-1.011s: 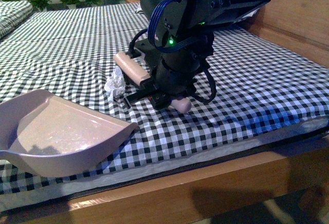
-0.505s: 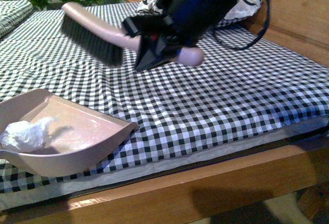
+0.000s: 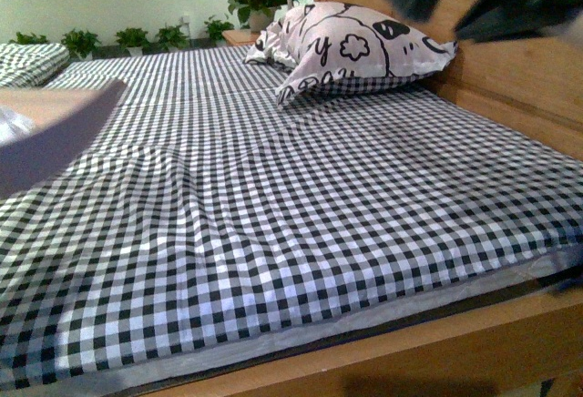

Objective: Clean up trash

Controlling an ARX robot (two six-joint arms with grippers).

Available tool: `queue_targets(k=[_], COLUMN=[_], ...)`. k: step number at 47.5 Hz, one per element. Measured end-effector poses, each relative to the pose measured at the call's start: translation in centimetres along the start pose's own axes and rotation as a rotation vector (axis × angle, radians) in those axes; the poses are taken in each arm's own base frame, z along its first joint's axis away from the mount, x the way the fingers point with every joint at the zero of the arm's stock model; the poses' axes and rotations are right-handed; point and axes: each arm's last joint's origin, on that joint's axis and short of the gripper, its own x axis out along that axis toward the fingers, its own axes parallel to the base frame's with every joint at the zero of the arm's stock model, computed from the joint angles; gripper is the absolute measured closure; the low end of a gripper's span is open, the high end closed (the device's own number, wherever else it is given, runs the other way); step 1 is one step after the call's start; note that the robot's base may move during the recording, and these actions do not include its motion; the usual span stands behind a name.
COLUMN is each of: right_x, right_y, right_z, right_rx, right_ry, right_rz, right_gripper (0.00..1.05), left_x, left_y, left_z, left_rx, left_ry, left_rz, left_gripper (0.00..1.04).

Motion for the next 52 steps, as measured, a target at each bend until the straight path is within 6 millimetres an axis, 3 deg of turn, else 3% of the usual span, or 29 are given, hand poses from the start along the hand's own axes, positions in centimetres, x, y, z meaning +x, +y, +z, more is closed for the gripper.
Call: queue_targets(k=[3,6,11,21,26,31,52], right_x=[-3.0,-7.3,-12.6,-21.0,-22.8,-23.9,-24.2], right_y=[-0.9,-1.9,-1.9,1.3,2.4,3.5,4.4], right_z=[0.2,-0.1,-0.8,-2.0,-3.1,-3.9,-4.6], right_rx=[0.041,0.116,0.175,0.171,0.195,0.208,0.246], right_ry=[-0.042,-0.088,-0.168,-0.349,-0.381,-0.405,-0.39], right_rz=[-0.031,-0.052,-0.036,0.028,0.036,0.049,0.008], right_gripper=[0.87,0.87,0.87,0.87,0.87,0.87,0.87], left_x=[-0.7,-2.0,-4.6,-10.8,-13.3,-14.5,-14.7], left_y=[0.9,1.8,2.3,-1.1,-3.1,-4.6,-5.2], left_z=[0.9,2.3,4.7,7.2,7.4,7.9,7.8], left_rx=[-0.069,-0.156,-0.249,-0.27,-0.264,-0.276,-0.272], left_ry=[-0.021,-0.05,-0.112,-0.226,-0.274,-0.327,-0.329], left_rz=[0.092,0.204,0.284,0.278,0.275,0.264,0.246], left_gripper=[0.77,0.77,0.77,0.77,0.77,0.77,0.77])
